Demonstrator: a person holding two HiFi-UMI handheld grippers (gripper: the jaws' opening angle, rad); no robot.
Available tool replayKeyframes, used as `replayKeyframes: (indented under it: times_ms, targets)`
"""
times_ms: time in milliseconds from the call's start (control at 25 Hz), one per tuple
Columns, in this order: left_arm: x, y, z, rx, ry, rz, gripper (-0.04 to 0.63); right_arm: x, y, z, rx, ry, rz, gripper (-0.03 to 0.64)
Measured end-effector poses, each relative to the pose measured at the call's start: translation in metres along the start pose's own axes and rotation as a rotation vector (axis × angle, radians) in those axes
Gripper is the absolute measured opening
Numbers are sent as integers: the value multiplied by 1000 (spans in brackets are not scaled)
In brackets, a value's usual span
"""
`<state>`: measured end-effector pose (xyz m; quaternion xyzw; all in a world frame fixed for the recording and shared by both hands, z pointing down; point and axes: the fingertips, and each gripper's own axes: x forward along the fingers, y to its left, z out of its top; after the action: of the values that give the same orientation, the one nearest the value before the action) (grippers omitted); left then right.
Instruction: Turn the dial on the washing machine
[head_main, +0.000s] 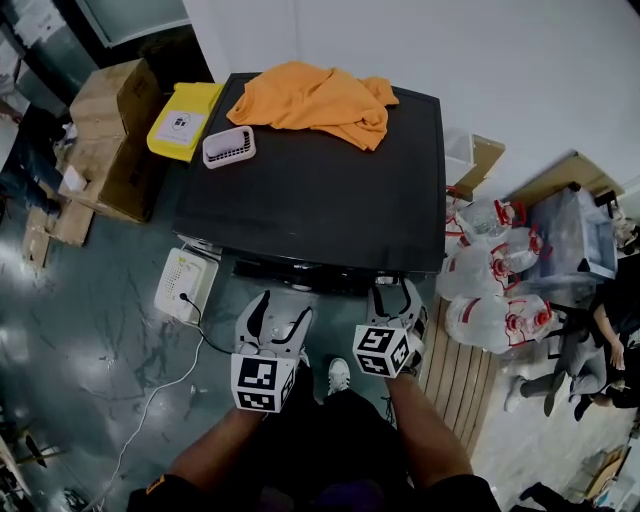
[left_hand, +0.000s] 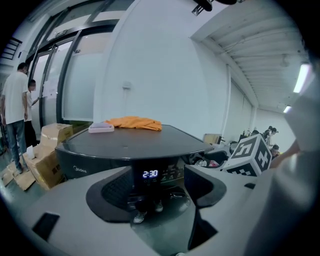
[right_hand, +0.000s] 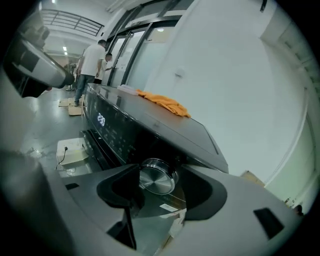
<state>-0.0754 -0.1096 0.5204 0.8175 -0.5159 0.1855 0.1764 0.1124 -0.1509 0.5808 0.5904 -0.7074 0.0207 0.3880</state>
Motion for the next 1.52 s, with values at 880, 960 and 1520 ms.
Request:
replayKeyframes:
  times_ms: [880,960,1520]
  targets:
    - [3,1,-11,-14,15,-19,313,6,-9,-18,584,-40,202,256]
    - [3,0,-13,-16,16,-21,313,5,-10,-18,585,-38,205,258]
    - [-7,12,-12,-17,14,-12,313,2,6,-6,27,66,-46,252]
